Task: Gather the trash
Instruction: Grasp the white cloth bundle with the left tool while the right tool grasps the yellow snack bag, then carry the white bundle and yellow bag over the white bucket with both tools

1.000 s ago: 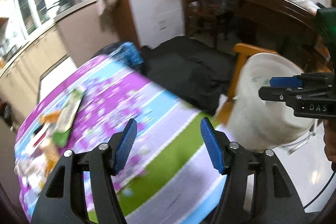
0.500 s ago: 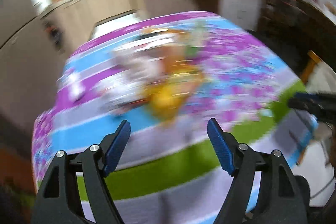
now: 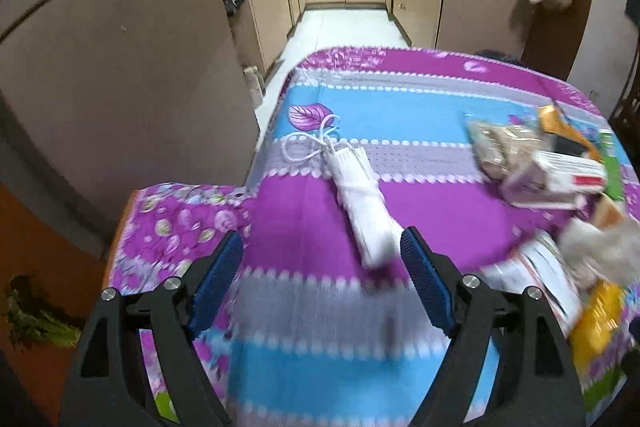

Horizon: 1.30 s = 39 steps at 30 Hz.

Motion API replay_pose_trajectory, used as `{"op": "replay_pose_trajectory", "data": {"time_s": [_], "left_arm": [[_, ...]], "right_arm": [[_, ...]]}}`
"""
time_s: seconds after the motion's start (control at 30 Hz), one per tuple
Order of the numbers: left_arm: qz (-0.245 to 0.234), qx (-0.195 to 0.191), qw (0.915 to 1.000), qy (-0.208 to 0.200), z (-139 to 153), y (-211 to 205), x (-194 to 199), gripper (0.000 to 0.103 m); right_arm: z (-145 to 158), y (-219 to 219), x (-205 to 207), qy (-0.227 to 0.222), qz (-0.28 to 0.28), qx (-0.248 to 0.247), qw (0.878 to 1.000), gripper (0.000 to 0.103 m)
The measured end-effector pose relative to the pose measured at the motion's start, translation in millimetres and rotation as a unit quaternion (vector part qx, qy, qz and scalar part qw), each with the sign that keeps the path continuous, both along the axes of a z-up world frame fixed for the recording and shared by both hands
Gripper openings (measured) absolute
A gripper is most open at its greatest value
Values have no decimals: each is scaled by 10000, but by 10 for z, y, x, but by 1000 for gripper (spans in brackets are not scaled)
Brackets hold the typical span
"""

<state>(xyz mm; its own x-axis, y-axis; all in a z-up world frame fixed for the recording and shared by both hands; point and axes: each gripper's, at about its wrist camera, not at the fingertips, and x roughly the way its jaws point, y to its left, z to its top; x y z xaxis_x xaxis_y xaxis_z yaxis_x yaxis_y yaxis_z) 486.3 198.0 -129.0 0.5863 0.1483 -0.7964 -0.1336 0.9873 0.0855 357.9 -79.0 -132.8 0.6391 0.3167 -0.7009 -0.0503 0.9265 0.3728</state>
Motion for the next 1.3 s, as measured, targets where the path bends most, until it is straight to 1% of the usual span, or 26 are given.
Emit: {"op": "replay_pose_trajectory", "data": {"time_s": [0.03,0.07,0.13,0.2,0.37,0.43,0.5,0.53,0.6,0.63,0.67,0.7,0.77,0.8,0.9,1.03,1.1,1.23,1.3], "left_arm": [[5,10,10000,48,-43,3,64,78],[-97,-57,9999,73,-81,-10,124,78],[-198,-119,9997,112,-112,-52,194,78],[-227,-95,9996,134,-167,-102,246,78],[-210,-101,9997,5,-228,-89,326,78],[-222,-146,9996,-36,-230,-82,350,77],[-262,-286,9992,-63,-238,-63,354,73],[-270,-317,9991,-71,-236,-61,348,69],[-288,-330,9990,-100,-225,-64,327,60],[-330,-332,9988,-111,-218,-69,314,52],[-378,-333,9987,-111,-212,-80,293,46],[-410,-340,9985,-112,-208,-88,271,42],[-471,-375,9981,-89,-196,-101,219,28],[-547,-472,9974,-69,-188,-97,176,25],[-744,-631,9952,-38,-182,-81,72,24],[-931,-978,9908,-33,-185,-21,-148,23],[-938,-1076,9898,-36,-191,14,-272,23],[-876,-1071,9904,-76,-140,22,-538,23],[-936,-954,9909,-180,-59,-45,-708,23]], "right_arm": [[-17,59,41,10,-74,-32,10000,92],[-34,146,64,31,-191,-80,9998,94],[-64,286,108,69,-312,-84,9995,94],[-87,450,159,127,-440,-197,9988,94],[-168,617,284,151,-831,-352,9958,94],[-191,661,338,94,-952,-504,9941,93],[-198,654,362,38,-1039,-574,9929,87],[-192,602,305,20,-1057,-579,9927,85],[-195,559,286,-28,-1001,-574,9933,79],[-198,532,281,-34,-993,-592,9933,76],[-189,479,250,-52,-932,-585,9939,72],[-182,447,221,-43,-822,-606,9948,69],[-186,355,167,-48,-507,-689,9963,67],[-174,286,97,-78,-315,-768,9965,66],[-149,-31,-131,-134,-106,-893,9959,64],[-144,-457,-329,-71,-339,-825,9960,63],[-126,-607,-413,-97,-460,-810,9956,62],[-107,-721,-515,-200,-380,-728,9964,61],[-65,-747,-547,-272,-268,-690,9969,61]]}}
